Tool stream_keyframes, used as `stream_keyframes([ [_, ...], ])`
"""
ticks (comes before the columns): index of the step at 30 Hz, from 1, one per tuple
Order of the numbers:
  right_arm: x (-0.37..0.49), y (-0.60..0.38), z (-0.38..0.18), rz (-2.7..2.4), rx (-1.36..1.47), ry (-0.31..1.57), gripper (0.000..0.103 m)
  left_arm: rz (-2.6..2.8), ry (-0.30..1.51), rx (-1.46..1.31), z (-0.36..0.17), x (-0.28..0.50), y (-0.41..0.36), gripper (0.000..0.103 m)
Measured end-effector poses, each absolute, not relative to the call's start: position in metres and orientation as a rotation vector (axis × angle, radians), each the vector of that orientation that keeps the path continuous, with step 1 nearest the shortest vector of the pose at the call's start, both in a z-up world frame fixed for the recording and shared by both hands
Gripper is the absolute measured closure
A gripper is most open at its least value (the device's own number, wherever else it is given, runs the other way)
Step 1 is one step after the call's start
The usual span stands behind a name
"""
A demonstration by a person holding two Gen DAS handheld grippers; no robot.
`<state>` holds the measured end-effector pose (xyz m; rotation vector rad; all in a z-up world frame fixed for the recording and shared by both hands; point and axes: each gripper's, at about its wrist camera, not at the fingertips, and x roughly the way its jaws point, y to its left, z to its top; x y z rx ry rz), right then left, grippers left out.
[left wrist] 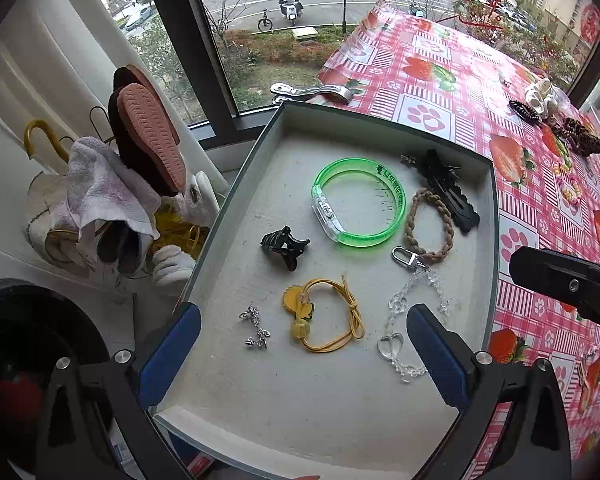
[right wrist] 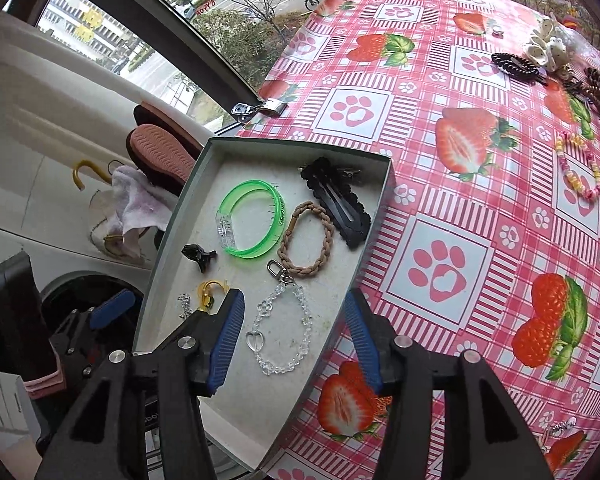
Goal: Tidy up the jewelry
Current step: 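Move both tools back to the pastel bead bracelet and silver hair pins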
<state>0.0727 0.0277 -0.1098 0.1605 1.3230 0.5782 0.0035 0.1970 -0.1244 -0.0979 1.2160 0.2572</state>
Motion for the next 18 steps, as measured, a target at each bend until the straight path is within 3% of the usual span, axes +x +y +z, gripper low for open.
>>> stream_keyframes([
  [4,0.067,0.008,-0.109,0.536,0.201,1.317,0.036,0.24,1.201,-0.059,-0.117,0.006,0.184,0.0],
  [6,0.063,-0.007,-0.108,0.51,0.221,1.312,0.021,0.217,1.193,-0.051,-0.114,0.008,0.175,0.0],
  [7,0.062,-0.016,-0.108,0.495,0.231,1.309,0.019,0.202,1.193,-0.05,-0.113,0.009,0.169,0.0],
  [18,0.035,-0.122,-0.112,0.268,0.295,1.308,0.019,0.024,1.208,0.013,-0.1,0.029,0.085,0.0],
])
